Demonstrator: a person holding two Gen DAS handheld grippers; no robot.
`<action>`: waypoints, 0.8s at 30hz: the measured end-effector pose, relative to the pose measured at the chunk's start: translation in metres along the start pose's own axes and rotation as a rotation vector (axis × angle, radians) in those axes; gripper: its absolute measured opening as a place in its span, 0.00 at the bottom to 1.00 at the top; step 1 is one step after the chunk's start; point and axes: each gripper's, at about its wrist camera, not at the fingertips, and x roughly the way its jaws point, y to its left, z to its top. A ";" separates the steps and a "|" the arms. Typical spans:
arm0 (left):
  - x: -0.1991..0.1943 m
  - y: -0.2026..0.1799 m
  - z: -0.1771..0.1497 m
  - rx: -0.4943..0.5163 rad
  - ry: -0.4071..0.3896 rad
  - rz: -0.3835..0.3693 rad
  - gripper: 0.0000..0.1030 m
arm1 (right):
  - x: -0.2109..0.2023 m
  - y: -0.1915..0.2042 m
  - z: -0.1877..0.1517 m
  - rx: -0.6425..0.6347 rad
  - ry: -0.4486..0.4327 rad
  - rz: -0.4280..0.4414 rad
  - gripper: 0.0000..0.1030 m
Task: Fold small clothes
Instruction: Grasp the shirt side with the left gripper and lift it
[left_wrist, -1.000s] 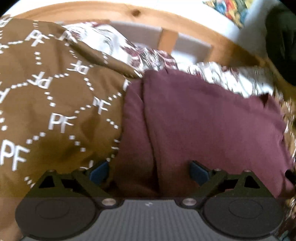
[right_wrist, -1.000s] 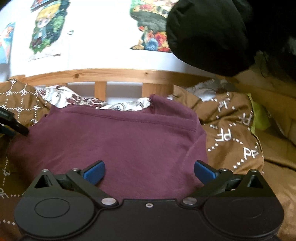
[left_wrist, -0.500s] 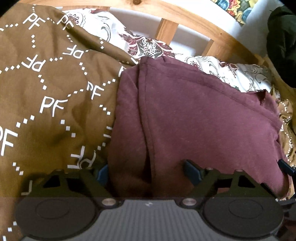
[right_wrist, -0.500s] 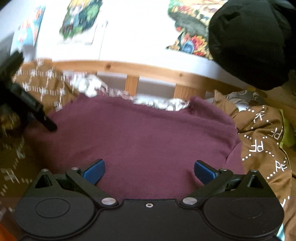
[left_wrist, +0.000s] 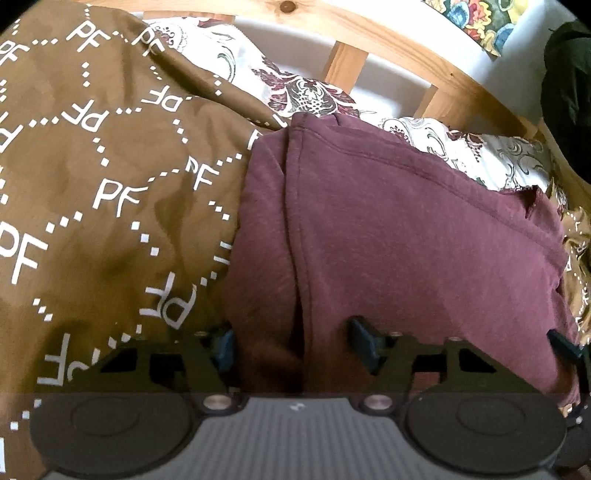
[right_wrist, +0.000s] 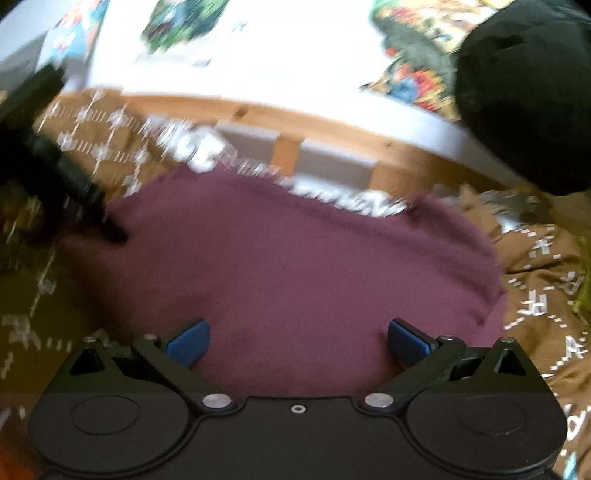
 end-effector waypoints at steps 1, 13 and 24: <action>-0.001 -0.001 0.001 -0.002 0.002 0.001 0.57 | 0.001 0.000 -0.002 0.000 0.005 0.002 0.99; -0.036 -0.093 0.002 0.331 -0.129 0.232 0.15 | -0.005 -0.007 -0.001 0.017 0.018 0.011 0.99; -0.075 -0.210 -0.001 0.582 -0.285 0.012 0.14 | -0.023 -0.047 0.013 -0.050 -0.035 -0.142 0.99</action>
